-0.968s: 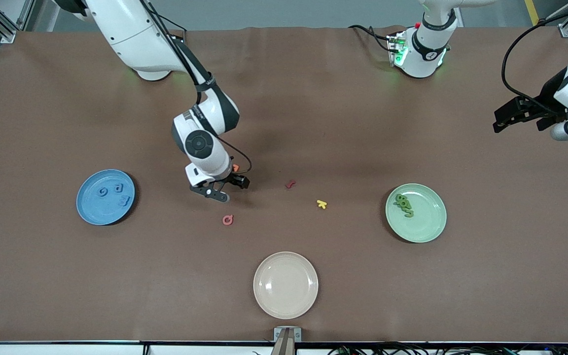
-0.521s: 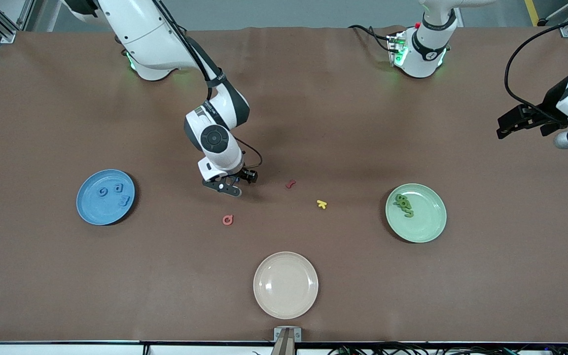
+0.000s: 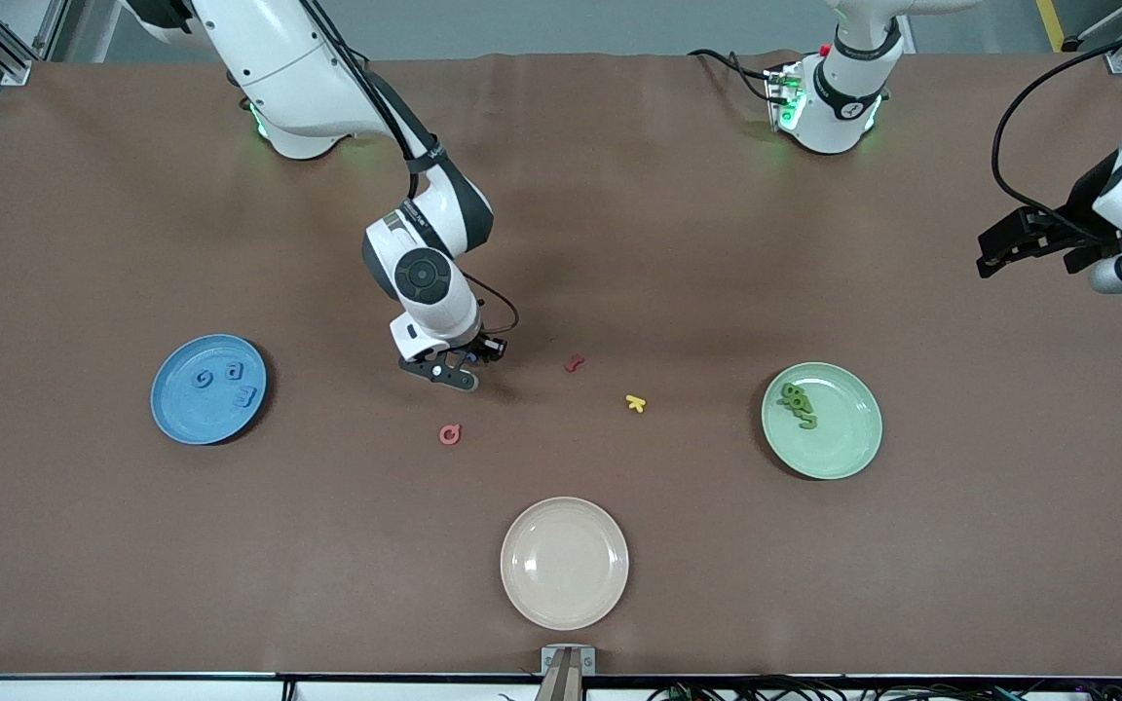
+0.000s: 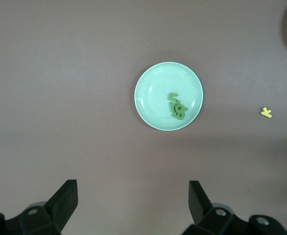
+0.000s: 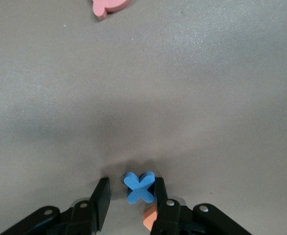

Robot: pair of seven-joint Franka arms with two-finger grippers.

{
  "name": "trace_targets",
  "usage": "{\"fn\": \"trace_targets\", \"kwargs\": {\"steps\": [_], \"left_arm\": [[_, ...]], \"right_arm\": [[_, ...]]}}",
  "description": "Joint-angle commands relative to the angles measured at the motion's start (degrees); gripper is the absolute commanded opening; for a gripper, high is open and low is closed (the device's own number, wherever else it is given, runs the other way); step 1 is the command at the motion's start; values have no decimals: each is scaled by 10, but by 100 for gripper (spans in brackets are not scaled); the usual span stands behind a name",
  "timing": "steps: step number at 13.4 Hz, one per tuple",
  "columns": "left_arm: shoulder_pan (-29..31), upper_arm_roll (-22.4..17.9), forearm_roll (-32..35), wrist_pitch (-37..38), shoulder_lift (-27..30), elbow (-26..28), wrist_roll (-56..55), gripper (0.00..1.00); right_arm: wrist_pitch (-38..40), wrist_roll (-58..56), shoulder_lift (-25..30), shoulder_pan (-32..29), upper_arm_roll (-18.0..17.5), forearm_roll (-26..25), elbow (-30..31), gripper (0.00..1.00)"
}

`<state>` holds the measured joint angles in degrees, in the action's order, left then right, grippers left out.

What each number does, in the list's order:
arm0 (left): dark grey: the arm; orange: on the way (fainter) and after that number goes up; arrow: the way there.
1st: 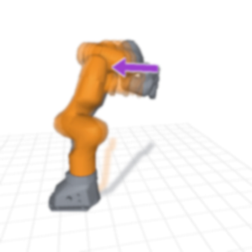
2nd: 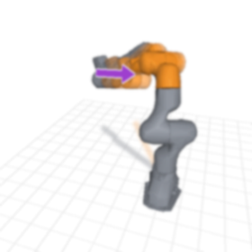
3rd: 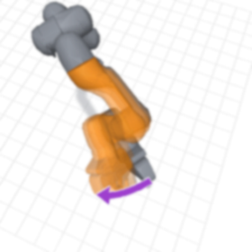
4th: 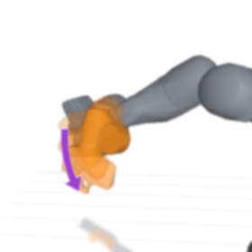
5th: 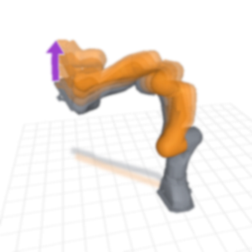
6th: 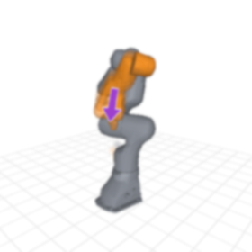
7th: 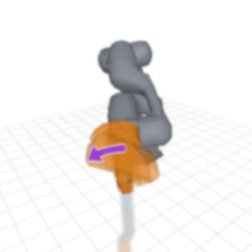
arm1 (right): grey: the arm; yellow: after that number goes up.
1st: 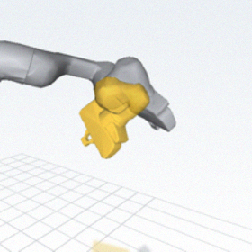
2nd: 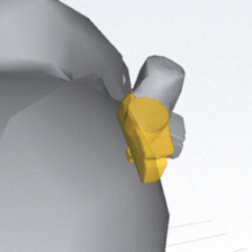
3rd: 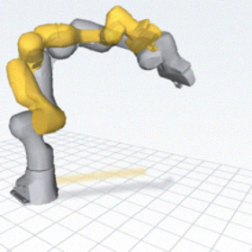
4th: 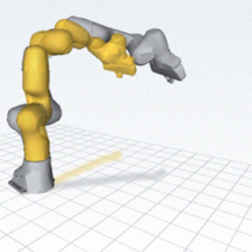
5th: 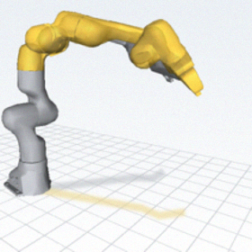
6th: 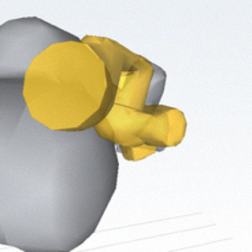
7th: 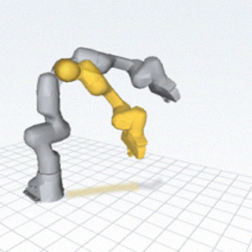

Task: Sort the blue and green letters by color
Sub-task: 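Carry the blue x over the blue plate with the right gripper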

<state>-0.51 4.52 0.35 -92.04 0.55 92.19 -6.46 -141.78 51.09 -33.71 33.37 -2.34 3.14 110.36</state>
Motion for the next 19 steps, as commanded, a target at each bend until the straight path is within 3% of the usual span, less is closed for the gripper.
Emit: {"fn": "trace_targets", "kwargs": {"steps": [1,5,8,10,13,19], "left_arm": [[2,3,5,2,-1,-10,9,100],[-3,4,5,-1,-4,-10,5,100],[-2,4,5,0,-4,-10,8,100],[-4,4,6,-3,-7,-10,5,100],[-4,5,6,-2,-6,-9,5,100],[-4,5,6,-2,-6,-10,7,100]], "right_arm": [[4,-9,-11,-8,3,-5,-1,25],[0,-12,-14,-9,5,-6,-2,5],[12,-58,-5,-34,5,-5,-8,4],[61,-110,22,-69,5,-5,-7,4],[120,-242,65,-136,5,-5,-5,3],[142,-549,98,-290,7,-7,7,3]]}}
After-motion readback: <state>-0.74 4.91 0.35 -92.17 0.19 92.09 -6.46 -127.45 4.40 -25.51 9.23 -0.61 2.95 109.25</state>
